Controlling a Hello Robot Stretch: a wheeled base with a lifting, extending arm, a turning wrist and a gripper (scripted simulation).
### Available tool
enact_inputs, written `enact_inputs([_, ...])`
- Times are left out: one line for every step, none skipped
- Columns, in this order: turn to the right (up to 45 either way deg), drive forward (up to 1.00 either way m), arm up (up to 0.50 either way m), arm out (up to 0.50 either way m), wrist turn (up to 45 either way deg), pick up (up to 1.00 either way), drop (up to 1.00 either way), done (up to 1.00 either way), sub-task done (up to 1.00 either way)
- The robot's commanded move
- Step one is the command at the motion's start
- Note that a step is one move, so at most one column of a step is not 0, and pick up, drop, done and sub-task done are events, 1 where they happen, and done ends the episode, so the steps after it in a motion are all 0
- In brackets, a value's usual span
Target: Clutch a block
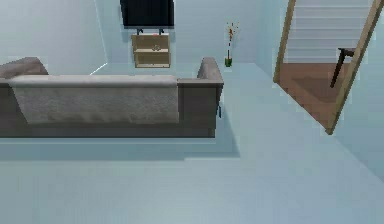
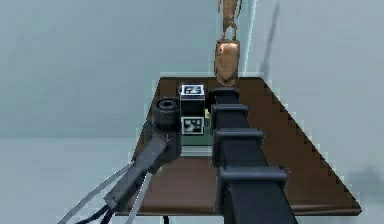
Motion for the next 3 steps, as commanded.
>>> enact_inputs([0.0,0.00,0.00,0.00,45.0,0.00,0.00,0.00,0.00])
enact_inputs([0.0,0.00,0.00,0.00,45.0,0.00,0.00,0.00,0.00])
enact_inputs([0.0,0.00,0.00,0.00,27.0,0.00,0.00,0.00,0.00])
